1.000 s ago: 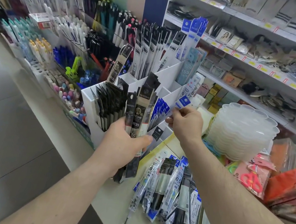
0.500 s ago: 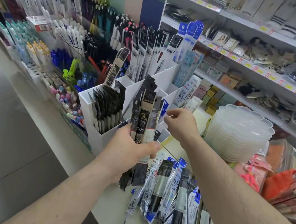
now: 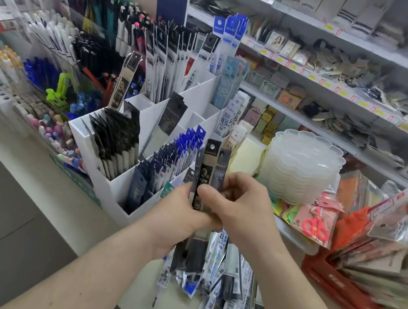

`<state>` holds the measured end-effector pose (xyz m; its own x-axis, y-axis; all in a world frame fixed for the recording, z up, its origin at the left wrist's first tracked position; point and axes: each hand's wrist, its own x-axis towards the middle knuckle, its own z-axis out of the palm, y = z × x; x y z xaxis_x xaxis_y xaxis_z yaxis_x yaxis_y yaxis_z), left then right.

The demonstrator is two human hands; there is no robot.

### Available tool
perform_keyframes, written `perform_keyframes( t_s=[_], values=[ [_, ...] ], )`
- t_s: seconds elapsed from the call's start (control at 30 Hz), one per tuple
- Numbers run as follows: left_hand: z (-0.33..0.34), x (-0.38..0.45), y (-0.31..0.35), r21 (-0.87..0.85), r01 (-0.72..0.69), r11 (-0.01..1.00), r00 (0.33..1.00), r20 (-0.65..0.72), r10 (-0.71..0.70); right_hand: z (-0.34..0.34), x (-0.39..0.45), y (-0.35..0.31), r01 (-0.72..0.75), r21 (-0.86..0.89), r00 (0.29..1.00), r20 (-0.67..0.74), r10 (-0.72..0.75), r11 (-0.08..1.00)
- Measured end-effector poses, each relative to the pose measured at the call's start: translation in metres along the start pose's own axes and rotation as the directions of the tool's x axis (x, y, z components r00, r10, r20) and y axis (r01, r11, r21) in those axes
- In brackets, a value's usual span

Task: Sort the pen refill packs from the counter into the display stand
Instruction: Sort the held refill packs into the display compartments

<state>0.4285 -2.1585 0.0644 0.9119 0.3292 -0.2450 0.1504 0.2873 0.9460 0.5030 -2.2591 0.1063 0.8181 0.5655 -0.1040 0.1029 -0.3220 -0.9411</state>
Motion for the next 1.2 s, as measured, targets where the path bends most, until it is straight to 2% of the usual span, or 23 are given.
perform_keyframes(
  t_s=[0.07,0.23,0.37,0.53,0.67,0.87,0.97,1.07,1.2],
  values=[
    [0.0,0.0,-0.001,-0.042,0.019,0.999,0.996,0.086,-0.016,-0.004,-0.003,0.002,-0.04,0.129,0.999,0.03,0.036,0.991],
    [-0.004,-0.005,0.001,-0.217,0.164,0.962,0.957,0.271,-0.102,-0.014,-0.007,0.009,-0.052,0.206,0.999,0.016,0.05,0.977],
    [-0.006,-0.005,0.003,-0.29,0.233,0.928,0.941,0.308,-0.14,-0.023,-0.006,0.013,-0.012,0.262,0.997,-0.069,0.031,0.965],
    [-0.002,-0.005,0.007,-0.222,0.215,0.951,0.958,0.239,-0.161,-0.027,-0.004,0.02,-0.019,0.339,0.991,-0.115,0.062,0.941],
    [-0.001,-0.003,0.007,-0.23,0.219,0.948,0.963,0.206,-0.172,-0.027,-0.002,0.023,-0.048,0.387,0.988,-0.117,0.101,0.921],
    [0.007,-0.005,0.007,-0.187,0.221,0.957,0.968,0.161,-0.192,-0.017,-0.004,0.022,-0.01,0.281,0.98,-0.189,0.066,0.96],
    [0.007,-0.001,0.003,-0.162,0.194,0.968,0.981,0.015,-0.194,-0.022,-0.003,0.02,-0.07,0.375,0.965,-0.208,0.157,0.924],
    [0.005,0.003,0.002,-0.131,0.142,0.981,0.979,-0.13,-0.159,-0.027,-0.004,0.018,-0.118,0.475,0.968,-0.142,0.208,0.872],
    [0.009,0.0,0.004,-0.052,0.074,0.996,0.994,-0.081,-0.079,-0.018,-0.009,0.02,-0.061,0.227,0.993,-0.087,0.082,0.972]
  ],
)
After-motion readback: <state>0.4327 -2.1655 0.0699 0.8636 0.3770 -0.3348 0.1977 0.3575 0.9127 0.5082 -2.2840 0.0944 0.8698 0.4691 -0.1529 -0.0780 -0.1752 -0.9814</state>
